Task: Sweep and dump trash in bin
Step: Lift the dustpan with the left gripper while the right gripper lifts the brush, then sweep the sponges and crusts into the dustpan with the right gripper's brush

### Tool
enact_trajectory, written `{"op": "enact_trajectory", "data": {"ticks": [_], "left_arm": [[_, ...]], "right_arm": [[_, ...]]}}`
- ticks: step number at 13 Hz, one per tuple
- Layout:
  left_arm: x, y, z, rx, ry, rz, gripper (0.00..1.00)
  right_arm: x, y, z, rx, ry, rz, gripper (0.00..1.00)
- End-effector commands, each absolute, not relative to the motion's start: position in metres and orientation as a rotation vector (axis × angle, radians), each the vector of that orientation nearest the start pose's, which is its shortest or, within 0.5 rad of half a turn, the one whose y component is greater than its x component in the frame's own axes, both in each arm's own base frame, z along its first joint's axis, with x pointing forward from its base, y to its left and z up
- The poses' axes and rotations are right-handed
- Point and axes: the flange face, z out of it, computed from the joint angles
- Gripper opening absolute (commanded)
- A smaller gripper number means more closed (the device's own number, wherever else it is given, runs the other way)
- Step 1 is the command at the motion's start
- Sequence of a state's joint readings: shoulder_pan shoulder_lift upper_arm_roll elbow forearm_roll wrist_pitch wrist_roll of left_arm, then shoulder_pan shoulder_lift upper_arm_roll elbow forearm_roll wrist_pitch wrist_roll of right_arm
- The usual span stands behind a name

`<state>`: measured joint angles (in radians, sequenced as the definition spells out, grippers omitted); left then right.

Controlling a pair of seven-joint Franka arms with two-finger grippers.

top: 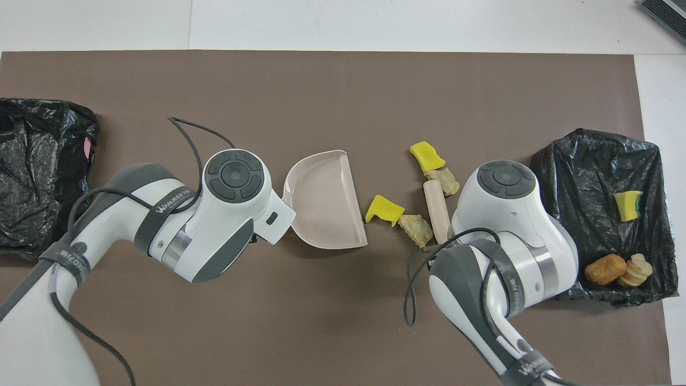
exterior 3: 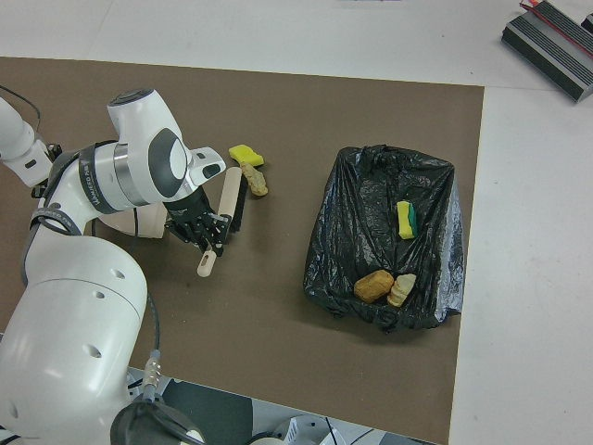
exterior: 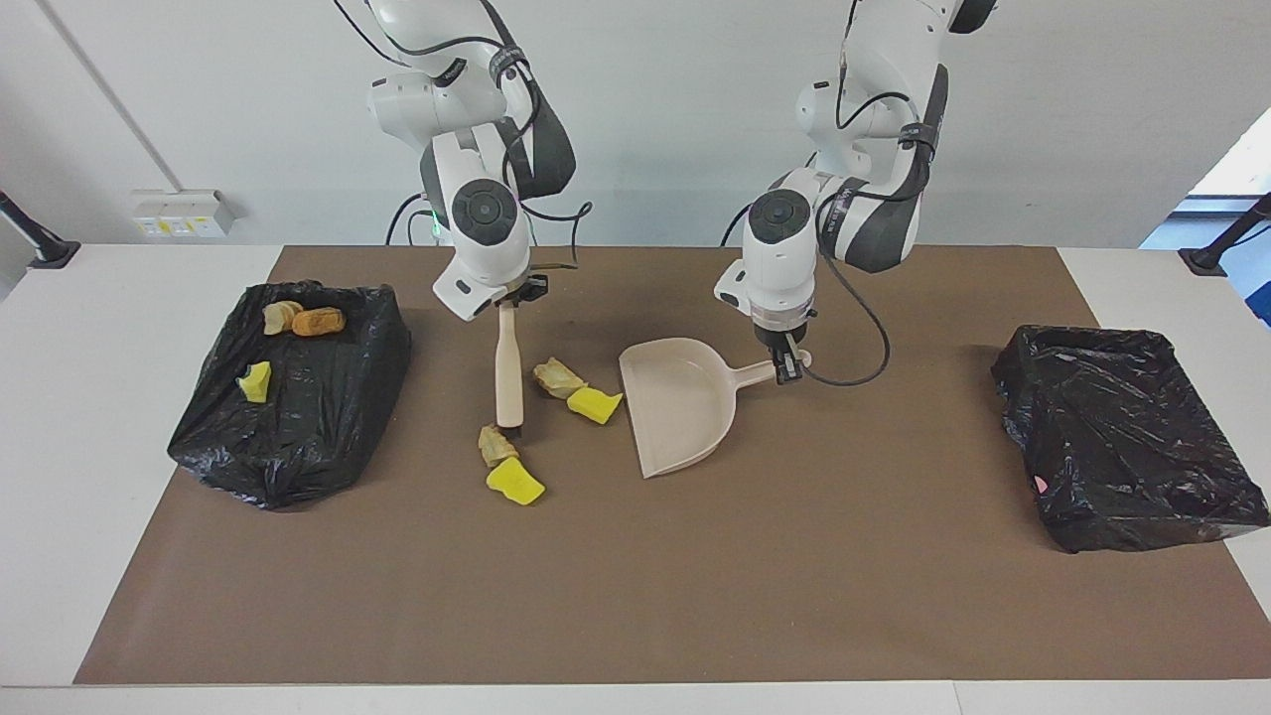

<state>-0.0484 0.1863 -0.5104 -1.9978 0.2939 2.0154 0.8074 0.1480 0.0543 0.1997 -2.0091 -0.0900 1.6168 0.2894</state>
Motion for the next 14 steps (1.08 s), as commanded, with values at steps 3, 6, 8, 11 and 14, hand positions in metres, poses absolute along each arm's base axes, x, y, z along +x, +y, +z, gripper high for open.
{"op": "enact_trajectory", "data": {"ticks": [3, 6, 8, 11, 14], "left_arm": [[0.461, -0.282, 0.368, -2.056, 2.074, 0.261, 0.0], [0.458, -0.281, 0.369, -2.051, 2.07, 0.286, 0.22], [0.458, -0.28, 0.37, -2.052, 2.066, 0.3, 0.35], [0.456, -0.28, 0.369, -2.053, 2.065, 0.309, 0.44], [0.455, -0.279, 0.369, -2.062, 2.053, 0.308, 0.44]], "right_arm": [[0.467, 0.172, 0.397, -3.408, -0.26, 0.672, 0.0], [0.492, 0.161, 0.402, -3.466, -0.443, 0.581, 0.0], [0.515, 0.141, 0.407, -3.463, -0.518, 0.525, 0.0], [0.559, 0.115, 0.396, -3.428, -0.623, 0.459, 0.0], [0.58, 0.129, 0.376, -3.411, -0.675, 0.434, 0.0]]}}
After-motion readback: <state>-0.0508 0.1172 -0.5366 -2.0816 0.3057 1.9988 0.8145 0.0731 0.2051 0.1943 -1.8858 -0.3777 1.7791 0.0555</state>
